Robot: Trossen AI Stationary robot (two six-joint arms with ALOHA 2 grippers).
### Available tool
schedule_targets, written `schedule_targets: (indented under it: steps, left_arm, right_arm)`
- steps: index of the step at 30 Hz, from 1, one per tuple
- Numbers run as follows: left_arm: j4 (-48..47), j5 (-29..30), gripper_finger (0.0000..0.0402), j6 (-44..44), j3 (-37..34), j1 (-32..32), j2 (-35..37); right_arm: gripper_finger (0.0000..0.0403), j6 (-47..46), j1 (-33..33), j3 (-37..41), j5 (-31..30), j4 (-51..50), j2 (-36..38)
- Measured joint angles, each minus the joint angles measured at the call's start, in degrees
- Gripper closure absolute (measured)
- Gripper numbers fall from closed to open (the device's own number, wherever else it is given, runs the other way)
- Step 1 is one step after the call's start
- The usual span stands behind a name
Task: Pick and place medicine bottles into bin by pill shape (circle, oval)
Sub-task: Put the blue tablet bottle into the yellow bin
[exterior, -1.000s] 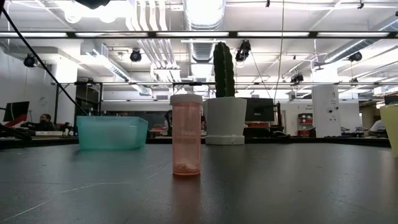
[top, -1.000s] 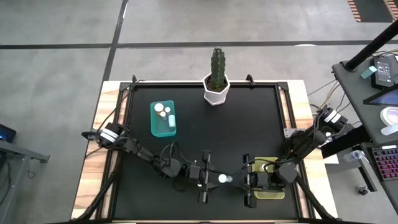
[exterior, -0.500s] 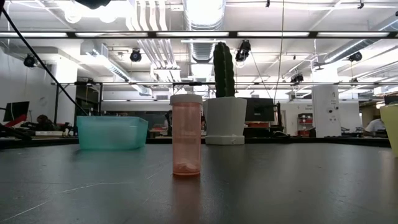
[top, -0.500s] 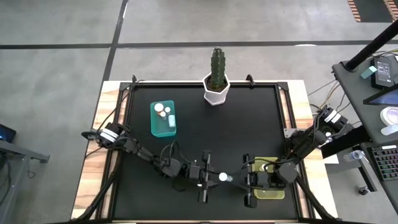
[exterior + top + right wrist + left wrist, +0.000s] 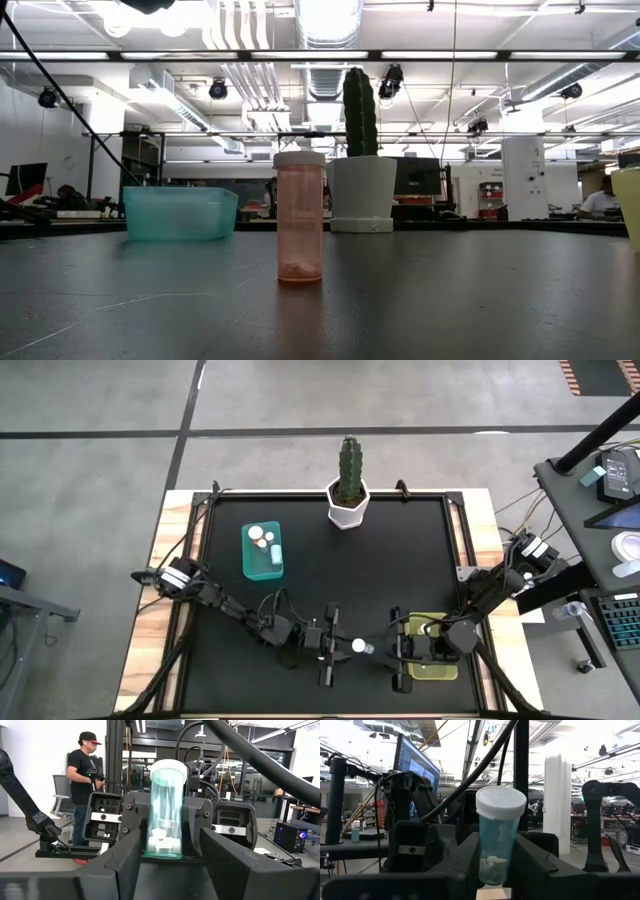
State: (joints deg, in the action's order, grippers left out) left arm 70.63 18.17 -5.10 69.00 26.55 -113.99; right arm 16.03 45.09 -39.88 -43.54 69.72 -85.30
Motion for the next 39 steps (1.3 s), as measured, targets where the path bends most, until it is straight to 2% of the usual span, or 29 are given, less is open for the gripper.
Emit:
schedule_targets:
  steps: [9,12,14,17,20,22,31,39]
  left_arm:
    - [-1.7,0.3,0.0319,-0.2,-0.6,1.2,1.0]
    - [-5.3,1.7,0.0319,0.0,-2.1,1.6,3.2]
    - [-10.3,3.7,0.0319,0.2,-3.1,2.0,5.3]
    - [-24.1,4.7,0.0320,1.7,-3.2,2.3,8.7]
    - [-36.2,5.3,0.0320,5.7,-3.1,2.4,10.8]
    - [-39.8,6.2,0.0320,7.5,-3.1,2.4,11.1]
    - [-40.0,6.9,0.0320,7.7,-2.9,2.3,10.5]
    - [-38.1,7.0,0.0320,5.8,-2.9,2.4,10.7]
  right_arm:
    - [0.0199,-0.7,0.0,0.0,0.1,-0.8,0.0]
    - [0.0199,-2.0,0.3,0.0,-0.2,-1.3,0.1]
    - [0.0199,-3.1,0.4,0.0,-0.3,-2.7,0.4]
    - [0.0199,-5.8,0.6,0.0,-1.4,-6.1,1.4]
    - [0.0199,-9.5,0.5,-0.3,-1.8,-12.8,3.5]
    - [0.0199,-11.9,0.4,-1.1,-1.7,-18.4,5.0]
    - [0.0199,-16.5,0.0,-11.3,-1.6,-42.1,6.1]
    - [0.0199,-19.7,-1.3,-19.1,-1.7,-56.4,3.9]
